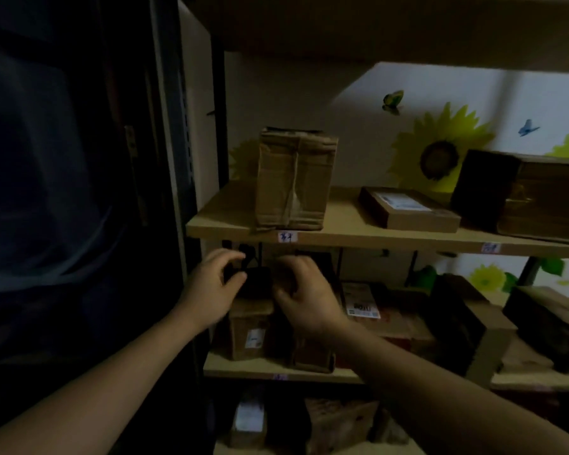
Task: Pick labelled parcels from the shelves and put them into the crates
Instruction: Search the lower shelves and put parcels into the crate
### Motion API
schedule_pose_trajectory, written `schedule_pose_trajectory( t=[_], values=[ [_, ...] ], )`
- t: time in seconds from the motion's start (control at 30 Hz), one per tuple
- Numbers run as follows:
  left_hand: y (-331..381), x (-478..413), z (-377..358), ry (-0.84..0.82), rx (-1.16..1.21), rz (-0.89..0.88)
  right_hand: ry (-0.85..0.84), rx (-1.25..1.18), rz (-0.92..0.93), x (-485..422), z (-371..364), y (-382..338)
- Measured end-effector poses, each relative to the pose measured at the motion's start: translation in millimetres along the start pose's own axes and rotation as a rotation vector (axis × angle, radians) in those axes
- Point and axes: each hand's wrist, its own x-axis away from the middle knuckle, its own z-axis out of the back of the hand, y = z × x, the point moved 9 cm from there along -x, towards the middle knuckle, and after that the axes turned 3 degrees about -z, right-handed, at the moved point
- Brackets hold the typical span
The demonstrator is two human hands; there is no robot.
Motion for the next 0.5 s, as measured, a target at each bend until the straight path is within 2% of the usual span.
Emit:
schedule_pose_trajectory(
  t=[0.17, 0.27, 0.5],
  values=[
    [-69, 9, -61, -0.323, -0.191, 0.208, -0.208, 0.141, -0.145, -13, -75, 43],
    [-102, 10, -83, -0.461, -0.241, 0.309, -0.289, 0.168, -0.249, -26, -105, 71],
    [-164, 14, -116, -0.554, -0.157, 0.544, -0.461, 0.255, -0.369, -54, -155, 128]
  ],
)
